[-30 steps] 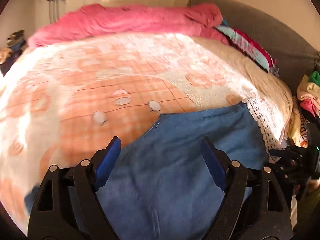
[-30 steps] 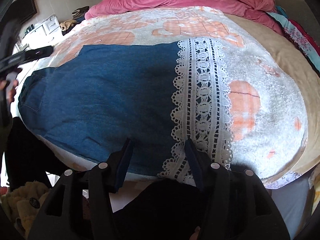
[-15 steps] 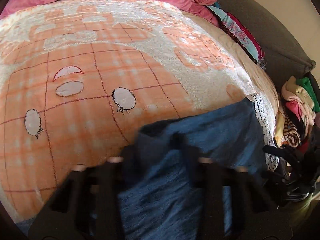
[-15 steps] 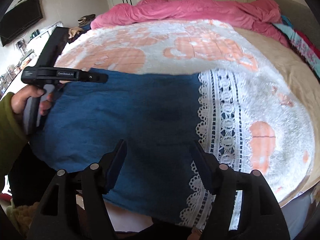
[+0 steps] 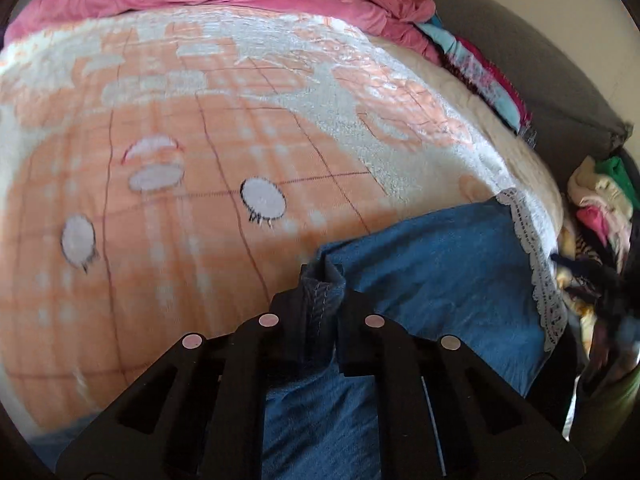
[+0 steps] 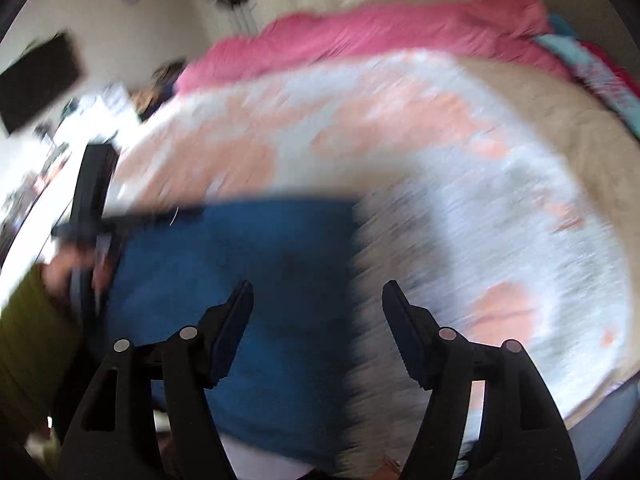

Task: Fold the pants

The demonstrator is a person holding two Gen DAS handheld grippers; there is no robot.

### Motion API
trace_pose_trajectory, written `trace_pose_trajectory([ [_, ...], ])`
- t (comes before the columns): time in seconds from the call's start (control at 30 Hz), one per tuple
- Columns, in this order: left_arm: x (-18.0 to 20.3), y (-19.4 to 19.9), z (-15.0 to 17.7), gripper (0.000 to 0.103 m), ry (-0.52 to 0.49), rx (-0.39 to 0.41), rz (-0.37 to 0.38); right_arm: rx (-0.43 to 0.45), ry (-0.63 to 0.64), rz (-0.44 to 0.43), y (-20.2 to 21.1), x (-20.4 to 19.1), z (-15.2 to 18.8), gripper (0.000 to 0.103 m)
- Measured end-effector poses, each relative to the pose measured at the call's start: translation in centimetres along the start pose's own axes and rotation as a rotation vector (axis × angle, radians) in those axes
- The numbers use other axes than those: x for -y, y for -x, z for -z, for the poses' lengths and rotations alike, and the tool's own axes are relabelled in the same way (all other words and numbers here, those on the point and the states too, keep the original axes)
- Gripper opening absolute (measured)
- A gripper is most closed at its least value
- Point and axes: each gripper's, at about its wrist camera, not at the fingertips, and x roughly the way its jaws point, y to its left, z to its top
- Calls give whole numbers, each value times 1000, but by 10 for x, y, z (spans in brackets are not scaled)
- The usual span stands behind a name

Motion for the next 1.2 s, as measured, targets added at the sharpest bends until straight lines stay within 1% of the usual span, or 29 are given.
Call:
trace_pose_trajectory([
  [0.03,-3,1,1,6,11,9,9,26,-20,31,6,10,-6,66],
  [0.1,-7,1,4,6,31,23,26,35,-64,31,4,36,-22,66],
  [0.17,-5,1,4,6,27,32,23,-11,-99,28,-13,55,-33,66],
  [0.27,-4,3,5,7,27,38,23,-53,-116,6,-42,68,-41,65],
  [0.3,-4,2,5,7,29,38,24,-73,-137,-21,-53,73,-43,61],
  [0.33,-5,2,5,7,30,37,24,-86,-150,-37,-59,75,-43,49],
  [0.37,-4,1,4,7,29,36,22,-102,-160,-69,-67,76,-42,44],
  [0.4,-4,1,4,7,26,35,19,-109,-157,-90,-69,76,-40,36],
  [0.43,-4,1,3,7,21,31,13,-117,-146,-95,-72,72,-37,29],
  [0.47,-2,1,3,7,12,24,2,-114,-139,-106,-72,68,-35,24],
  [0.5,0,1,2,5,4,20,-11,-101,-140,-119,-68,67,-35,19],
  [0.53,2,2,0,5,-6,18,-25,-82,-135,-129,-62,66,-35,17],
  [0.6,7,9,-5,5,-34,41,-57,-20,-100,-125,-47,64,-41,17],
  [0.63,9,14,-10,5,-40,59,-61,8,-87,-136,-40,62,-48,17],
  [0.67,11,17,-16,5,-40,69,-61,25,-72,-128,-38,60,-55,17],
  [0.73,11,19,-26,5,-32,80,-72,38,-30,-86,-40,55,-71,17],
  [0.77,10,14,-31,5,-25,71,-83,37,-19,-67,-46,53,-76,17],
  [0.83,4,0,-33,5,2,38,-96,-7,28,6,-64,50,-82,17],
  [0.9,0,-15,-31,5,10,13,-125,-97,58,74,-95,49,-77,18],
  [0.93,-3,-20,-27,6,14,15,-130,-116,76,95,-105,48,-74,22],
  [0.97,-4,-20,-25,7,16,26,-131,-122,79,112,-112,49,-69,23],
  [1.0,-4,-19,-25,8,16,33,-129,-118,66,103,-113,52,-67,24],
  [1.03,-5,-16,-24,13,23,45,-130,-107,39,91,-109,56,-68,32],
  [1.07,-7,-13,-24,23,32,48,-134,-100,3,94,-103,60,-69,40],
  [1.1,-8,-9,-24,28,37,42,-129,-96,-37,106,-96,65,-68,53],
  [1.13,-8,-1,-22,38,42,43,-127,-86,-97,128,-81,72,-66,55],
  [1.17,-7,11,-19,42,42,59,-124,-63,-121,122,-69,75,-64,55],
  [1.2,-6,18,-17,43,41,73,-121,-30,-135,103,-54,75,-59,55],
])
